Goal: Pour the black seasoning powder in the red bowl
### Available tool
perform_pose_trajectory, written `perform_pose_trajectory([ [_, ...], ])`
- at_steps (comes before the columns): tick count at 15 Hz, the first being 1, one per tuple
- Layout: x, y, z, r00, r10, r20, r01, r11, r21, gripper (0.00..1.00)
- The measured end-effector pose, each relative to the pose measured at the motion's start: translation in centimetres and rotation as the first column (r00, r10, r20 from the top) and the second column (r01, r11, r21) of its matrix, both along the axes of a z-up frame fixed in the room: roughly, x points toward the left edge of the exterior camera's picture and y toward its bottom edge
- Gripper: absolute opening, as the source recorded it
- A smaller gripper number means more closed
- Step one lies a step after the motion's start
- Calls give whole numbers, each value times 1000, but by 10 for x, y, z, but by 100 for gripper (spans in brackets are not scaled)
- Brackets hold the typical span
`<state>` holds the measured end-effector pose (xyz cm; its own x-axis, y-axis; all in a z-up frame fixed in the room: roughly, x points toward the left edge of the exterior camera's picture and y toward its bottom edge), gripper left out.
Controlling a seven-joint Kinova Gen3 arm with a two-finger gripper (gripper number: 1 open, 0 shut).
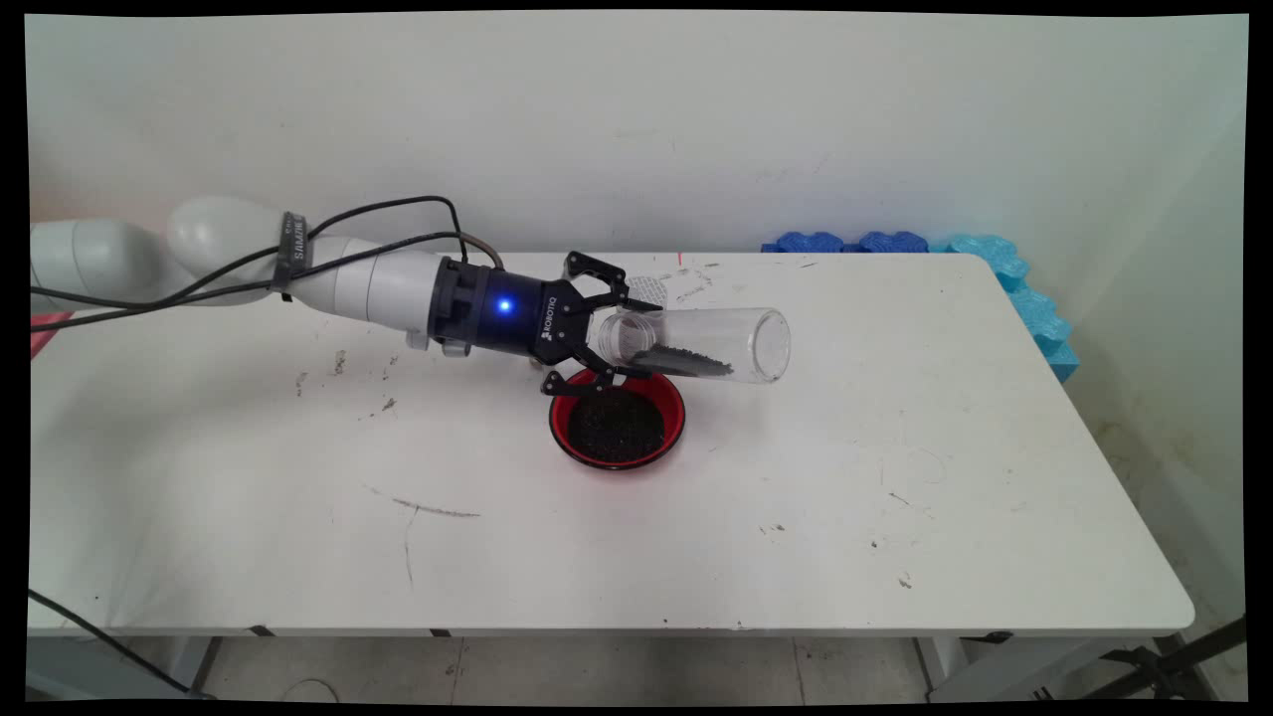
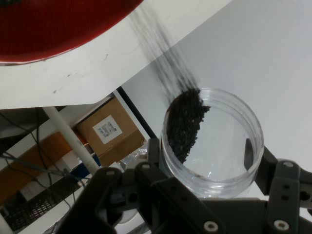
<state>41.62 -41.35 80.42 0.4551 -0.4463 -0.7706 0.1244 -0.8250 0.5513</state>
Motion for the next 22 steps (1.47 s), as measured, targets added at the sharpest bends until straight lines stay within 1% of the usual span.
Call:
perform_pose_trajectory([
  [11, -1, 0, -4, 999, 46, -10, -46, 998, 34, 0],
  [22, -1, 2, -4, 995, 93, -22, -91, 994, 66, 0],
])
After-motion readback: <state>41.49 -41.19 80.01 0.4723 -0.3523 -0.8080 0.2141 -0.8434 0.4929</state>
